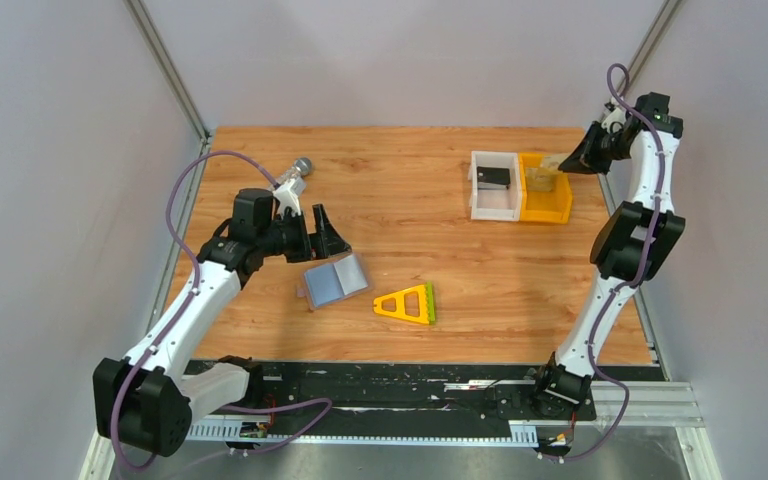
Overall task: Take the credit cards out of the card holder
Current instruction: Place the credit card in the storage box.
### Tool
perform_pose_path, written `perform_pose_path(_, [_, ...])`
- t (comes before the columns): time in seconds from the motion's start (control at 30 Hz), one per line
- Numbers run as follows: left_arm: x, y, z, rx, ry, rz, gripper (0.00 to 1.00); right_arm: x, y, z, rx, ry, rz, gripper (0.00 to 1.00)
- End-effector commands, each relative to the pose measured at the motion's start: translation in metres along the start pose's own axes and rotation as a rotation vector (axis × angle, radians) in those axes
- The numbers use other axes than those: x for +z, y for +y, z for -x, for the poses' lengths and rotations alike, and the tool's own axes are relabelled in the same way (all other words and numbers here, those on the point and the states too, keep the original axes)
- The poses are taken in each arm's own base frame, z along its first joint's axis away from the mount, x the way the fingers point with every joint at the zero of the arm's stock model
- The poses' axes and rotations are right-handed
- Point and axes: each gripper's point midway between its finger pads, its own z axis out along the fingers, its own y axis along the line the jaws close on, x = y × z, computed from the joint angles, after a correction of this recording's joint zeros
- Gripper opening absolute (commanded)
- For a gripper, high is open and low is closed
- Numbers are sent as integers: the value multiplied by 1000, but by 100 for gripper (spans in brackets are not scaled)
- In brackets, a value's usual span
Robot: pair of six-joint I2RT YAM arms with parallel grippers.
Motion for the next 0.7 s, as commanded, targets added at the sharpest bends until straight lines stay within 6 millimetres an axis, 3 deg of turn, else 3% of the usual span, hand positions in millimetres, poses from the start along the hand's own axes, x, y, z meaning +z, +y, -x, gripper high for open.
perform_pose_path(0.0, [-3, -7, 21, 43, -67, 5, 100, 0, -1, 14, -45, -24, -11, 0])
perform_pose_path(0.67, [8, -1, 24, 15, -65, 12, 100, 42, -14, 17, -47, -1, 87, 0])
